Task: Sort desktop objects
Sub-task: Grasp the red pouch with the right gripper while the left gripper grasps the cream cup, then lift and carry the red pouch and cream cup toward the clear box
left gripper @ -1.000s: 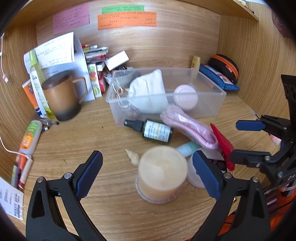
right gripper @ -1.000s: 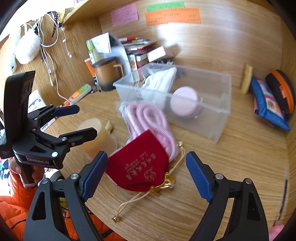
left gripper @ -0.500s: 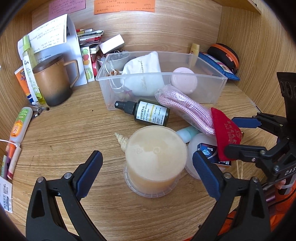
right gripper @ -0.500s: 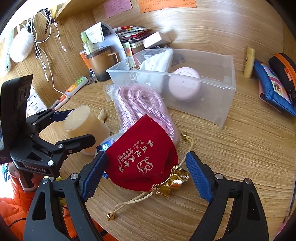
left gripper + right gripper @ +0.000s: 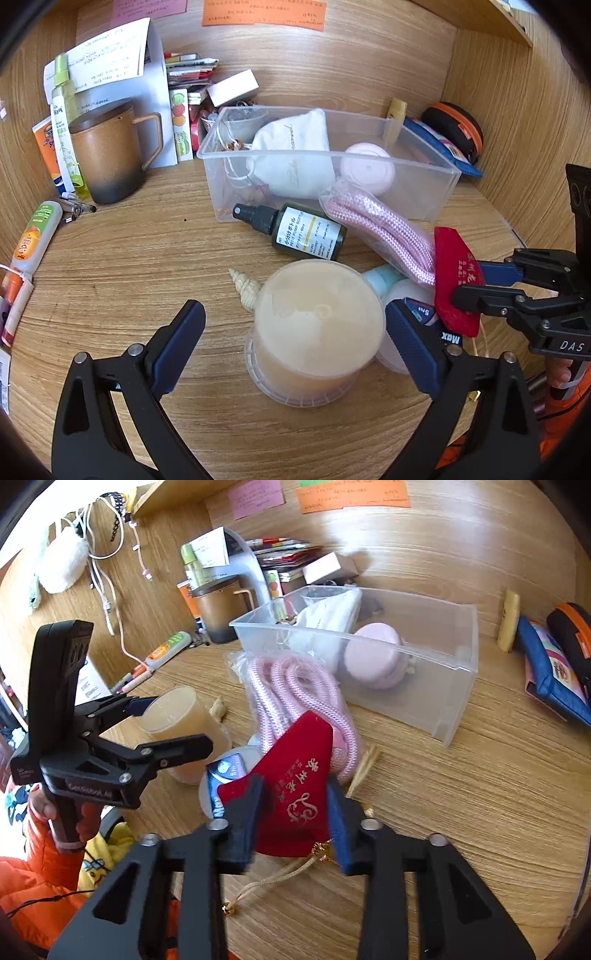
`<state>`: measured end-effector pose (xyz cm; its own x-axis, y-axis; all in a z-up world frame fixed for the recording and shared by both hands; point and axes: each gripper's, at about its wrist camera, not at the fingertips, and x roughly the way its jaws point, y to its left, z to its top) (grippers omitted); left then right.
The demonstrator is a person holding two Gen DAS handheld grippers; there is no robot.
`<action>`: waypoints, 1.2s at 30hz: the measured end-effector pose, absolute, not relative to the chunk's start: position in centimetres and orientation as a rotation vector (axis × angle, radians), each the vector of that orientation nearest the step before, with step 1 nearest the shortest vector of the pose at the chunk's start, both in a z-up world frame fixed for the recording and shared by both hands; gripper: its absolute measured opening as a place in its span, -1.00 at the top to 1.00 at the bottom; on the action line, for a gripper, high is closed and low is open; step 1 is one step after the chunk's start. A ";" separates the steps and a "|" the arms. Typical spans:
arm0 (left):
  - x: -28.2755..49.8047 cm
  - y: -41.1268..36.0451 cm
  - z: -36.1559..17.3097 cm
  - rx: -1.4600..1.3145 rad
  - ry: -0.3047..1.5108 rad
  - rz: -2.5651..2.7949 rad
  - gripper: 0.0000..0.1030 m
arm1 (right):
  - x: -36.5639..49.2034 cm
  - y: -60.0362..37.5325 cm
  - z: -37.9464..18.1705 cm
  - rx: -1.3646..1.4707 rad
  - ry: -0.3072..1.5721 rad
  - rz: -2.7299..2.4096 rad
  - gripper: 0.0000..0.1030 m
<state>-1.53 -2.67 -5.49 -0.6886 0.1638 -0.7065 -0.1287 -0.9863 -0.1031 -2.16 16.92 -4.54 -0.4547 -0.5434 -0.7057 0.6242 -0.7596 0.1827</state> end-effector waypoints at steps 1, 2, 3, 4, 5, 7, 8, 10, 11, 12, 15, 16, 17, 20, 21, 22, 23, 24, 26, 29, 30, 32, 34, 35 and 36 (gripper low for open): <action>-1.5 -2.7 -5.5 -1.153 -0.068 2.751 -0.92 | -2.1 17.0 -4.5 1.019 0.140 -2.219 0.51; -1.5 -2.8 -5.4 -1.148 -0.071 2.754 -0.92 | -2.0 17.0 -4.4 1.012 0.150 -2.227 0.53; -1.5 -2.8 -5.4 -1.146 -0.074 2.755 -0.92 | -1.9 17.0 -4.4 1.005 0.156 -2.236 0.54; -1.5 -2.8 -5.4 -1.143 -0.076 2.757 -0.92 | -1.8 17.0 -4.3 0.998 0.160 -2.243 0.56; -1.4 -2.8 -5.3 -1.140 -0.076 2.759 -0.92 | -1.7 17.1 -4.1 0.991 0.161 -2.249 0.58; -1.3 -2.8 -5.2 -1.127 -0.069 2.772 -0.92 | -1.7 17.3 -3.7 0.977 0.160 -2.265 0.59; -1.2 -2.8 -5.1 -1.121 -0.067 2.778 -0.92 | -1.8 17.5 -3.6 0.978 0.156 -2.283 0.59; -1.0 -2.8 -4.9 -1.102 -0.063 2.790 -0.91 | -1.9 18.0 -3.2 0.969 0.136 -2.298 0.61; -0.9 -2.8 -4.8 -1.089 -0.059 2.799 -0.91 | -2.0 18.4 -3.0 0.965 0.128 -2.310 0.61; -0.7 -2.8 -4.7 -1.075 -0.054 2.810 -0.89 | -2.0 18.6 -2.9 0.959 0.129 -2.321 0.61; -0.6 -2.8 -4.5 -1.059 -0.035 2.824 -0.56 | -1.9 19.3 -2.4 0.943 0.120 -2.349 0.61; -0.6 -2.8 -4.5 -1.064 -0.041 2.807 -0.46 | -2.0 19.5 -2.3 0.942 0.116 -2.359 0.61; -0.7 -2.8 -4.5 -1.063 -0.055 2.796 -0.42 | -2.0 19.8 -2.1 0.939 0.112 -2.368 0.61; -0.5 -2.5 -4.5 -1.055 -0.059 2.783 -0.24 | -2.1 20.5 -1.6 0.928 0.104 -2.397 0.61; -0.5 -2.3 -4.4 -1.051 -0.056 2.777 -0.12 | -2.1 20.8 -1.5 0.923 0.100 -2.402 0.61; -0.4 -2.1 -4.4 -1.046 -0.049 2.771 -0.07 | -2.1 20.9 -1.4 0.921 0.095 -2.406 0.61; -0.4 -1.9 -4.3 -1.045 -0.034 2.780 -0.07 | -2.1 21.1 -1.3 0.920 0.095 -2.411 0.61; -0.3 -1.8 -4.4 -1.038 -0.016 2.788 -0.07 | -2.1 21.2 -1.3 0.917 0.094 -2.417 0.61; -0.2 -1.5 -4.5 -1.039 0.017 2.801 -0.07 | -2.2 21.4 -1.2 0.915 0.089 -2.422 0.61; -0.3 -1.4 -4.8 -1.051 0.031 2.806 -0.08 | -2.3 21.5 -1.3 0.918 0.079 -2.419 0.61; -0.3 -1.5 -4.8 -1.054 0.029 2.805 -0.08 | -2.3 21.4 -1.4 0.920 0.080 -2.418 0.61; -0.3 -1.5 -4.8 -1.050 0.028 2.807 -0.08 | -2.3 21.3 -1.5 0.923 0.084 -2.415 0.61; -0.2 -1.5 -4.9 -1.042 0.030 2.819 -0.08 | -2.3 21.2 -1.6 0.925 0.084 -2.415 0.61; -0.1 -1.4 -4.9 -1.038 0.025 2.828 -0.08 | -2.4 21.3 -1.6 0.924 0.083 -2.414 0.61; -0.1 -1.4 -4.9 -1.036 0.023 2.832 -0.08 | -2.4 21.3 -1.6 0.923 0.081 -2.415 0.61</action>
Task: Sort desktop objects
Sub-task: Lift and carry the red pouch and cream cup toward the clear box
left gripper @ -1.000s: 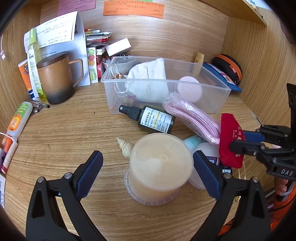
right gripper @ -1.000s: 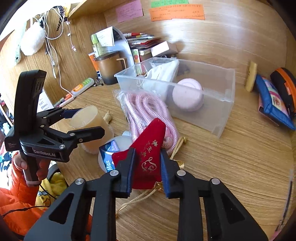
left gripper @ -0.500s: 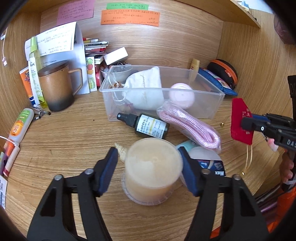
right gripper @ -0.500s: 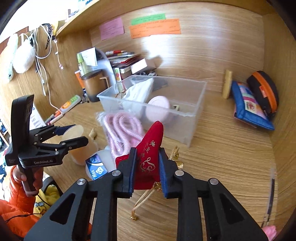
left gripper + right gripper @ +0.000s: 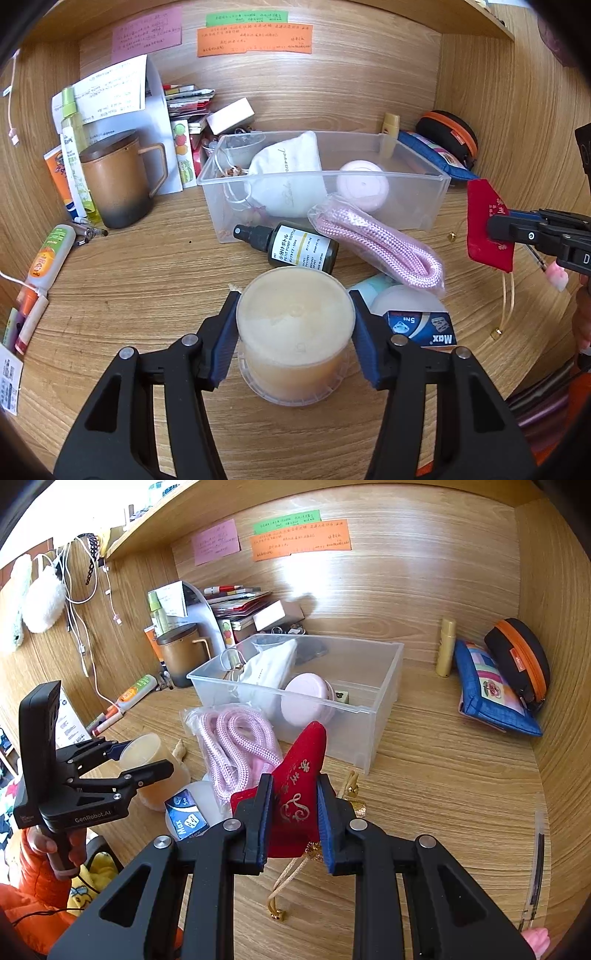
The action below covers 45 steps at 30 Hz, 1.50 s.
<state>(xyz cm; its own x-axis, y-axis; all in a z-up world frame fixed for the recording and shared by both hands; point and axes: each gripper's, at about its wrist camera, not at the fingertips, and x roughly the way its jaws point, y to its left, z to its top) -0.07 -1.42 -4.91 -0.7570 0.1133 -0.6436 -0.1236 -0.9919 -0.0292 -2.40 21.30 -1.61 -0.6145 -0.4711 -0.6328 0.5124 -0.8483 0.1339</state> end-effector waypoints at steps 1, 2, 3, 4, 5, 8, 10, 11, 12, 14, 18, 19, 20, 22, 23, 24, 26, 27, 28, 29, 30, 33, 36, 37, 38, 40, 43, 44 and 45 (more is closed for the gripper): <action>-0.1 -1.4 -4.9 -1.037 0.023 2.832 -0.07 | -2.4 21.3 -1.6 0.922 0.078 -2.416 0.61; -0.1 -1.5 -4.9 -1.040 0.015 2.832 -0.07 | -2.5 21.4 -1.5 0.920 0.073 -2.419 0.61; -0.2 -1.6 -4.8 -1.041 0.007 2.830 -0.07 | -2.6 21.4 -1.4 0.919 0.071 -2.420 0.61; -0.2 -1.8 -4.8 -1.041 -0.004 2.826 -0.07 | -2.6 21.5 -1.3 0.915 0.069 -2.424 0.61; -0.2 -1.9 -4.7 -1.040 -0.011 2.826 -0.07 | -2.7 21.6 -1.2 0.910 0.069 -2.427 0.61; -0.2 -2.4 -4.2 -1.019 -0.033 2.832 -0.07 | -2.8 21.7 -0.8 0.896 0.073 -2.440 0.61; -0.1 -2.6 -3.8 -1.000 -0.047 2.837 -0.07 | -2.9 21.7 -0.5 0.888 0.071 -2.450 0.61; -0.1 -2.7 -3.5 -0.991 -0.051 2.840 -0.07 | -3.0 21.8 -0.3 0.882 0.071 -2.451 0.61; -0.2 -2.8 -3.2 -0.984 -0.049 2.846 -0.07 | -3.1 21.9 -0.1 0.873 0.071 -2.458 0.61; -0.3 -2.9 -2.7 -0.970 -0.038 2.860 -0.07 | -3.3 22.0 0.3 0.863 0.069 -2.465 0.61; -0.5 -3.1 -1.7 -0.947 -0.035 2.865 -0.07 | -3.6 22.1 1.3 0.831 0.076 -2.482 0.61; -0.6 -3.1 -1.4 -0.941 -0.036 2.867 -0.07 | -3.7 22.1 1.5 0.824 0.079 -2.486 0.61; -0.7 -3.1 -1.2 -0.935 -0.037 2.871 -0.07 | -3.9 22.1 1.8 0.818 0.083 -2.492 0.61; -0.9 -3.2 -0.8 -0.926 -0.047 2.870 -0.07 | -4.2 22.1 2.2 0.810 0.088 -2.499 0.61; -1.0 -3.3 -0.5 -0.921 -0.054 2.867 -0.07 | -4.4 22.1 2.4 0.805 0.089 -2.502 0.61; -1.1 -3.3 -0.3 -0.918 -0.059 2.864 -0.07 | -4.5 22.0 2.5 0.802 0.090 -2.504 0.61; -1.5 -3.3 0.2 -0.909 -0.057 2.856 -0.07 | -4.9 21.9 2.8 0.796 0.094 -2.510 0.61; -1.7 -3.3 0.4 -0.907 -0.054 2.854 -0.07 | -5.0 21.9 2.9 0.794 0.093 -2.511 0.61; -1.9 -3.3 0.6 -0.905 -0.049 2.852 -0.07 | -5.2 21.9 3.0 0.789 0.090 -2.513 0.61; -2.2 -3.3 0.8 -0.902 -0.047 2.849 -0.07 | -5.4 21.9 3.2 0.784 0.089 -2.516 0.61; -2.4 -3.3 0.9 -0.902 -0.047 2.843 -0.07 | -5.6 21.9 3.4 0.781 0.088 -2.518 0.61; -3.2 -3.4 1.2 -0.910 -0.060 2.818 -0.07 | -6.2 22.0 4.0 0.758 0.074 -2.522 0.61; -4.1 -3.6 1.7 -0.907 -0.063 2.811 -0.07 | -6.9 21.9 4.7 0.735 0.074 -2.533 0.61; -4.4 -3.7 1.9 -0.905 -0.061 2.813 -0.07 | -7.2 21.9 4.9 0.729 0.076 -2.534 0.61; -4.7 -3.8 2.1 -0.902 -0.059 2.814 -0.07 | -7.4 21.8 5.1 0.725 0.081 -2.539 0.61; -5.2 -4.0 2.5 -0.896 -0.057 2.810 -0.07 | -8.0 21.6 5.5 0.713 0.093 -2.545 0.61; -6.1 -4.1 3.2 -0.886 -0.048 2.806 -0.07 | -8.8 21.6 6.0 0.700 0.104 -2.550 0.61; -6.4 -4.1 3.3 -0.884 -0.043 2.807 -0.07 | -9.2 21.5 6.1 0.700 0.106 -2.553 0.61; -6.8 -4.2 3.5 -0.883 -0.041 2.806 -0.07 | -9.5 21.5 6.1 0.703 0.105 -2.554 0.61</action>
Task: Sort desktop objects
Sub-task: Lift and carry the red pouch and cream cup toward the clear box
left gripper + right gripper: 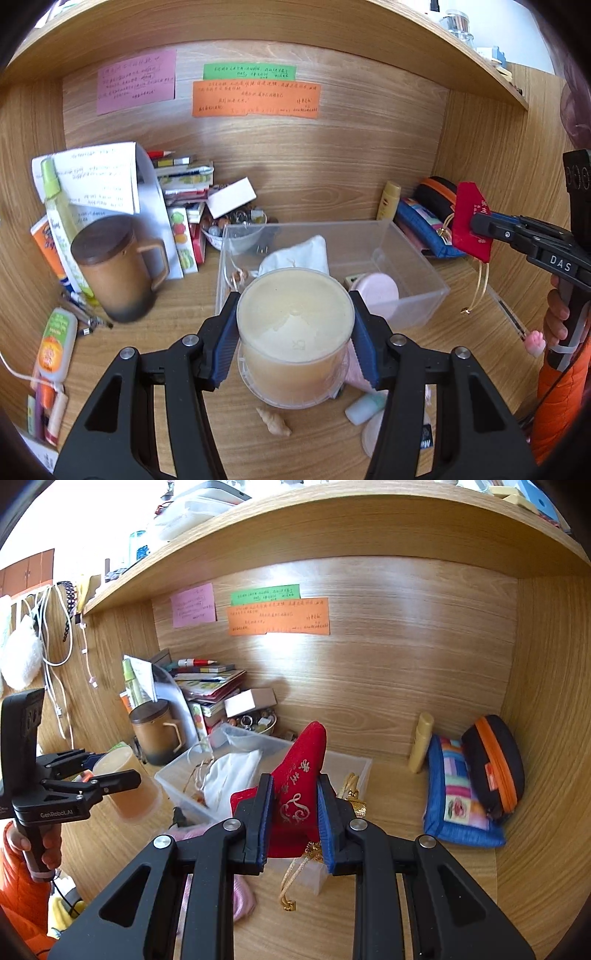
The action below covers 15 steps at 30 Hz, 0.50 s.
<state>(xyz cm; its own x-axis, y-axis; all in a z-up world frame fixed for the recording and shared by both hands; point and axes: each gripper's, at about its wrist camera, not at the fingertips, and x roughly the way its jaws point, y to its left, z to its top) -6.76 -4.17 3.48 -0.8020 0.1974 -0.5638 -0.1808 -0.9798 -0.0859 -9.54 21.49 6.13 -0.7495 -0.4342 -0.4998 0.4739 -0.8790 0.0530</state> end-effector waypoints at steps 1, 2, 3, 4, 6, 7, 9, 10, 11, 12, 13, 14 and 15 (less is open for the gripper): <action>-7.2 -4.2 3.6 -0.883 -0.041 2.802 -0.07 | -10.0 21.4 6.2 0.709 0.103 -2.553 0.61; -7.5 -4.2 3.8 -0.882 -0.041 2.799 -0.07 | -10.4 21.4 6.3 0.711 0.102 -2.550 0.61; -7.9 -4.3 3.8 -0.881 -0.041 2.796 -0.07 | -10.7 21.3 6.3 0.711 0.105 -2.549 0.61; -8.3 -4.3 3.9 -0.884 -0.039 2.796 -0.07 | -11.0 21.2 6.3 0.710 0.107 -2.550 0.61; -9.0 -4.5 4.0 -0.888 -0.041 2.795 -0.07 | -11.7 21.1 6.5 0.709 0.104 -2.547 0.61; -9.4 -4.6 4.1 -0.890 -0.050 2.794 -0.07 | -11.9 21.1 6.6 0.709 0.103 -2.547 0.61; -10.1 -4.8 4.2 -0.892 -0.059 2.790 -0.07 | -12.5 21.1 6.8 0.707 0.100 -2.547 0.61; -10.3 -4.8 4.2 -0.893 -0.061 2.790 -0.07 | -12.9 21.0 6.9 0.707 0.099 -2.547 0.61; -10.6 -4.9 4.2 -0.892 -0.060 2.791 -0.07 | -13.1 21.1 7.0 0.706 0.097 -2.547 0.61; -10.8 -4.9 4.3 -0.892 -0.059 2.792 -0.07 | -13.4 21.0 7.1 0.706 0.096 -2.546 0.61; -11.1 -5.0 4.3 -0.894 -0.059 2.792 -0.07 | -13.6 21.0 7.1 0.705 0.094 -2.544 0.61; -11.3 -5.0 4.3 -0.897 -0.059 2.791 -0.07 | -13.9 21.0 7.2 0.705 0.094 -2.543 0.61; -11.6 -5.1 4.4 -0.899 -0.061 2.790 -0.07 | -14.1 20.9 7.2 0.706 0.095 -2.542 0.61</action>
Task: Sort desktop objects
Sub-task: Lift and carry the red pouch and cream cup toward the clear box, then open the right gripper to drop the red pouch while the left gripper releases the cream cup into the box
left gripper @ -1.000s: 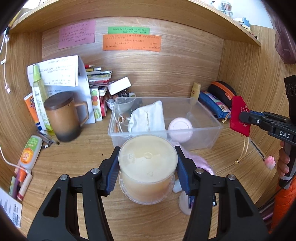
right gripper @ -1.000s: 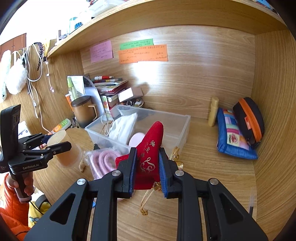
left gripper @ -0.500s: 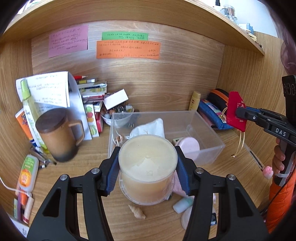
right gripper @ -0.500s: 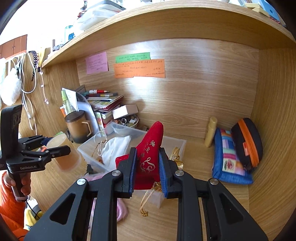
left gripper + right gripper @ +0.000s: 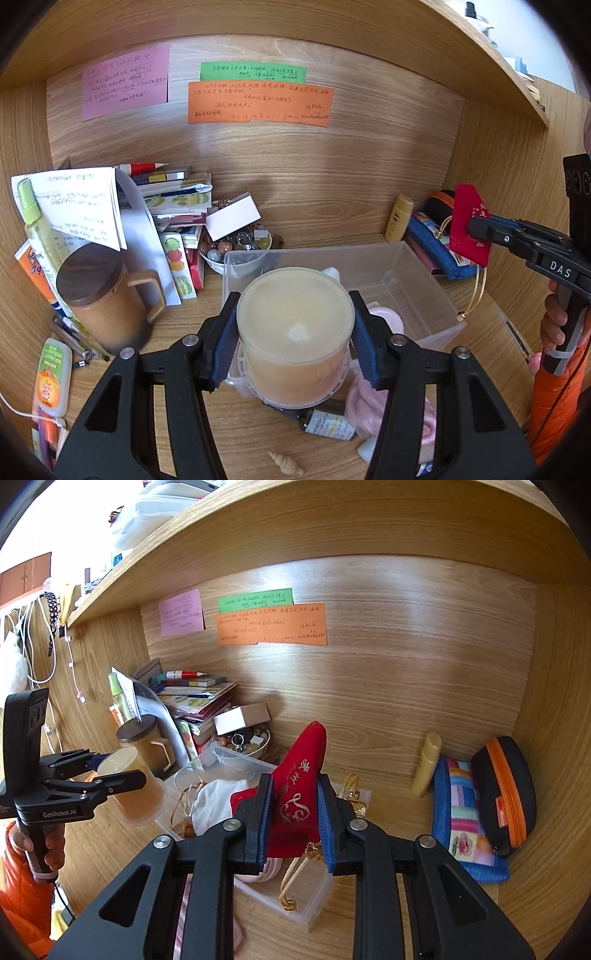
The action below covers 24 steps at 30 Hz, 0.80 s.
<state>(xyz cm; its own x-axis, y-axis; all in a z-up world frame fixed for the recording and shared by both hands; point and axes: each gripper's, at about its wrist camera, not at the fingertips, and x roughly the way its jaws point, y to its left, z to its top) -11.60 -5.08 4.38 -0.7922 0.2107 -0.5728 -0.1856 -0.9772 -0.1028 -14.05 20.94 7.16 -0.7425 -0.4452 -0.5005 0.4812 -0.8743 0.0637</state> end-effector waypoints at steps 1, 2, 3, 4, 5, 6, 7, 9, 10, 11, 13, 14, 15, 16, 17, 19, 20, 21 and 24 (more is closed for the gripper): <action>-11.8 -5.1 4.4 -0.901 -0.060 2.789 -0.07 | -14.3 20.9 7.2 0.707 0.093 -2.541 0.61; -12.0 -5.2 4.4 -0.903 -0.060 2.788 -0.07 | -14.5 20.9 7.1 0.709 0.089 -2.538 0.61; -12.3 -5.2 4.4 -0.905 -0.061 2.787 -0.07 | -14.7 20.9 7.1 0.711 0.086 -2.536 0.61; -12.5 -5.2 4.4 -0.909 -0.063 2.783 -0.07 | -15.0 20.9 7.0 0.713 0.080 -2.534 0.61; -12.8 -5.2 4.4 -0.913 -0.066 2.781 -0.07 | -15.1 20.9 6.9 0.717 0.073 -2.531 0.61; -13.1 -5.2 4.3 -0.917 -0.066 2.780 -0.07 | -15.3 20.9 6.7 0.723 0.066 -2.530 0.61; -13.3 -5.2 4.2 -0.921 -0.066 2.780 -0.07 | -15.5 20.9 6.5 0.729 0.060 -2.524 0.61; -13.8 -5.2 3.9 -0.932 -0.065 2.775 -0.07 | -16.0 21.0 5.9 0.757 0.040 -2.507 0.61; -14.1 -5.1 3.7 -0.938 -0.065 2.772 -0.07 | -16.3 21.0 5.5 0.772 0.040 -2.501 0.61; -14.4 -5.0 3.5 -0.944 -0.063 2.770 -0.07 | -16.6 20.8 5.1 0.787 0.043 -2.495 0.61; -15.1 -4.9 3.0 -0.960 -0.064 2.763 -0.07 | -17.0 20.6 4.5 0.810 0.050 -2.483 0.61; -15.2 -4.8 2.9 -0.964 -0.062 2.762 -0.07 | -17.1 20.5 4.3 0.816 0.057 -2.478 0.61; -15.5 -4.8 2.7 -0.970 -0.059 2.762 -0.07 | -17.1 20.4 4.1 0.818 0.067 -2.475 0.61; -15.8 -4.7 2.5 -0.978 -0.053 2.758 -0.07 | -17.1 20.4 4.0 0.818 0.075 -2.472 0.61; -16.0 -4.6 2.4 -0.983 -0.051 2.754 -0.07 | -17.2 20.3 3.9 0.818 0.080 -2.465 0.60; -16.4 -4.5 2.0 -1.000 -0.051 2.742 -0.07 | -17.4 20.3 3.5 0.832 0.083 -2.451 0.59; -16.6 -4.3 1.8 -1.007 -0.049 2.735 -0.07 | -17.7 20.1 3.2 0.843 0.088 -2.442 0.59; -16.7 -4.2 1.6 -1.011 -0.047 2.728 -0.07 | -17.8 20.1 3.0 0.854 0.090 -2.436 0.59; -17.0 -3.8 1.2 -1.016 -0.035 2.720 -0.07 | -18.3 19.9 2.3 0.892 0.101 -2.411 0.59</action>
<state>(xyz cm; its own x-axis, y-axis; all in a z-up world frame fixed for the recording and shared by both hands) -17.03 -3.80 1.25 -0.7307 0.2287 -0.6433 -0.2122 -0.9716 -0.1045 -18.28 19.88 2.34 -0.6213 -0.4796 -0.6197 0.5299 -0.8397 0.1186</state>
